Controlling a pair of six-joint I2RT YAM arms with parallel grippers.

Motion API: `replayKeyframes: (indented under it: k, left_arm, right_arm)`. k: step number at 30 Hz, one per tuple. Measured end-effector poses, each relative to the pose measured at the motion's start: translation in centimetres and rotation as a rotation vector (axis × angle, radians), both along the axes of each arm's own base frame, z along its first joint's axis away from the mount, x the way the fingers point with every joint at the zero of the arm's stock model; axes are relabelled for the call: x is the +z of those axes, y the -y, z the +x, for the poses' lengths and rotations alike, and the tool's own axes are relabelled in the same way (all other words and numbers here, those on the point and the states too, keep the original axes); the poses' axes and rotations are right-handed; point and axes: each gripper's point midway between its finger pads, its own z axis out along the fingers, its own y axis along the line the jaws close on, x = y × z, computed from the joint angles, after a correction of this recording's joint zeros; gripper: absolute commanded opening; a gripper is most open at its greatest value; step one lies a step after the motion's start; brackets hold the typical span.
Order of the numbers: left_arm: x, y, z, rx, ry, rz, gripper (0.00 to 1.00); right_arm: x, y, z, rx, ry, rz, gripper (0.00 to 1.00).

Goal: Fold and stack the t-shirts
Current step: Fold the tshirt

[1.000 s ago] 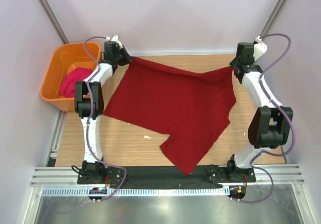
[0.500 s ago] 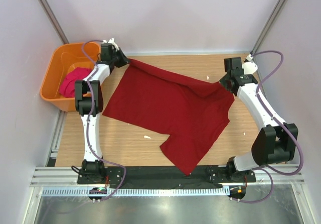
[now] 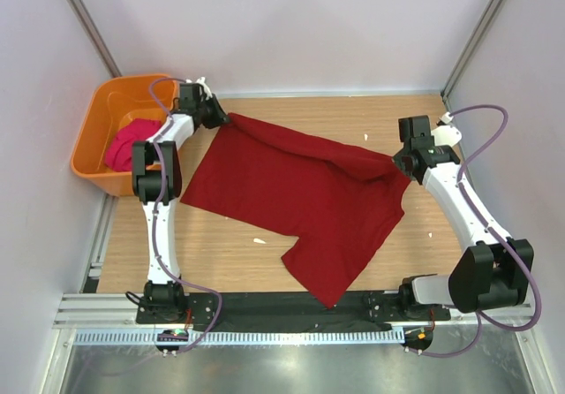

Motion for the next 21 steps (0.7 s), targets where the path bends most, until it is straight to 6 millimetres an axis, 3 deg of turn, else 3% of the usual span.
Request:
replayKeyframes:
  k: [5,12,21]
  left_arm:
    - [-0.8,-0.7,-1.5,-0.018,-0.084,0.022,0.11]
    - [-1.8,-1.8,-3.2,-0.037,-0.161,0.055,0.12]
    - [-1.9,-1.9,-4.1,-0.062,-0.195,0.078,0.18]
  right_arm:
    - [-0.3,0.0,-0.4,0.017,-0.017,-0.007,0.01]
    - [-2.6,-0.1,-2.9,0.033,-0.081,0.006,0.01]
    - [-3.0,-0.2,-3.5,0.042,-0.094,0.01,0.01]
